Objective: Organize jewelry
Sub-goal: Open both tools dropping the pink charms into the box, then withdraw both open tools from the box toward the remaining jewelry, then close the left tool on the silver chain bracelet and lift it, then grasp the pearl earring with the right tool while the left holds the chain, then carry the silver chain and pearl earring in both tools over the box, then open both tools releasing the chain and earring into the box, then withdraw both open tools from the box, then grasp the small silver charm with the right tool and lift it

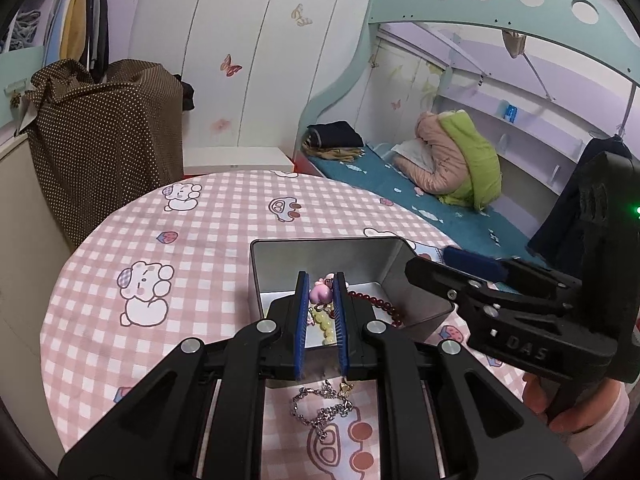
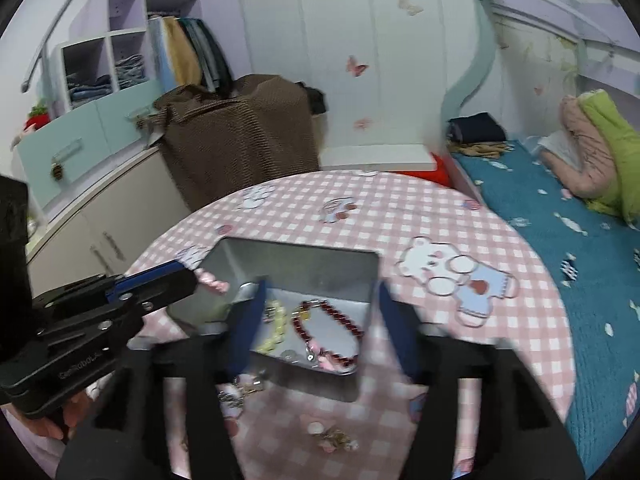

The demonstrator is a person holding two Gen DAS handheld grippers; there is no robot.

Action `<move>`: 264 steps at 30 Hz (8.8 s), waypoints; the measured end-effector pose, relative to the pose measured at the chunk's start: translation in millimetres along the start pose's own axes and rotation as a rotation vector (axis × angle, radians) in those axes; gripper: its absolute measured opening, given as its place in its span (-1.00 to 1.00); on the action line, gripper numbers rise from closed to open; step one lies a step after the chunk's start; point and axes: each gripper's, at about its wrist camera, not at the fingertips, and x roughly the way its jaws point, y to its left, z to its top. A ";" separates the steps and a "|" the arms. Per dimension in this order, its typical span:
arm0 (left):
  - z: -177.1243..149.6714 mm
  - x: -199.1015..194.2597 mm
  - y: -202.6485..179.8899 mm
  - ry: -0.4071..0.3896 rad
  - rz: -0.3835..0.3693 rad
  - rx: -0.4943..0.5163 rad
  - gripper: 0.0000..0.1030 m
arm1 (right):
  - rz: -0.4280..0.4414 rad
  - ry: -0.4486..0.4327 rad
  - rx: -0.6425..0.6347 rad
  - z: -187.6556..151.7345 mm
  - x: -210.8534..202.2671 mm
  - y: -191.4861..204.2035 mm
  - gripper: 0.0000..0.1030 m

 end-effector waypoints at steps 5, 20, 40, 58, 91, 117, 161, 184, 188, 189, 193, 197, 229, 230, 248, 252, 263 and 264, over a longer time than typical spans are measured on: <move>-2.1 1.1 0.4 0.002 0.031 0.002 -0.22 | -0.028 0.000 0.019 -0.8 -2.4 -8.1 0.34; -6.9 -8.7 1.0 0.005 0.052 0.001 -0.22 | -0.043 -0.008 0.008 -2.8 -11.3 -8.9 0.41; -47.9 -12.2 0.7 0.104 0.086 0.029 0.70 | -0.119 0.051 0.086 -35.9 -26.0 -33.3 0.83; -60.9 28.8 11.7 0.246 0.081 -0.013 -0.30 | -0.047 0.142 0.052 -66.9 -14.3 -22.0 0.84; -44.0 -37.1 17.7 0.080 0.021 -0.108 -0.90 | 0.014 0.221 0.034 -81.6 -8.4 -17.9 -0.57; -29.7 -56.8 11.5 0.015 -0.024 -0.097 -0.90 | -0.028 0.107 -0.001 -54.2 -32.4 -18.1 -0.81; 44.5 -18.8 -11.6 -0.079 -0.068 -0.023 -0.90 | 0.072 0.033 -0.029 10.2 7.3 0.9 -0.74; 21.7 -27.4 0.4 -0.052 0.020 -0.058 -0.08 | -0.036 -0.009 0.023 5.6 -21.0 -16.7 0.31; 17.7 -33.8 -0.1 -0.054 0.032 -0.057 0.09 | -0.048 -0.015 0.032 3.2 -26.7 -17.5 0.51; 16.2 -35.3 -0.6 -0.053 0.035 -0.054 0.11 | -0.058 -0.016 0.035 1.7 -28.5 -18.1 0.66; 9.2 -40.4 -2.1 -0.045 0.043 -0.049 0.40 | -0.080 -0.015 0.052 -5.2 -34.3 -22.4 0.84; -2.6 -42.4 -5.0 -0.022 0.046 -0.026 0.65 | -0.097 0.019 0.076 -16.5 -36.0 -28.7 0.85; -58.4 -8.5 -12.6 0.177 -0.022 0.010 0.04 | 0.088 0.209 -0.040 -84.5 0.0 -1.5 -0.81; -57.3 -6.1 -17.1 0.181 -0.034 0.017 0.00 | 0.076 0.205 -0.033 -83.9 -1.0 -4.9 -0.81; -51.4 49.1 -48.1 0.319 -0.044 0.040 -0.91 | -0.009 0.110 0.093 -70.1 -23.5 -59.9 -0.81; -59.3 53.4 -51.9 0.324 0.000 0.082 -0.99 | -0.013 0.110 0.101 -70.4 -22.6 -63.5 -0.81; -55.5 32.8 -37.9 0.278 0.017 0.048 -0.75 | -0.006 0.106 0.093 -67.4 -27.2 -58.8 -0.81; -56.5 32.3 -37.6 0.281 0.026 0.043 -0.64 | -0.006 0.106 0.092 -67.4 -27.3 -58.1 -0.81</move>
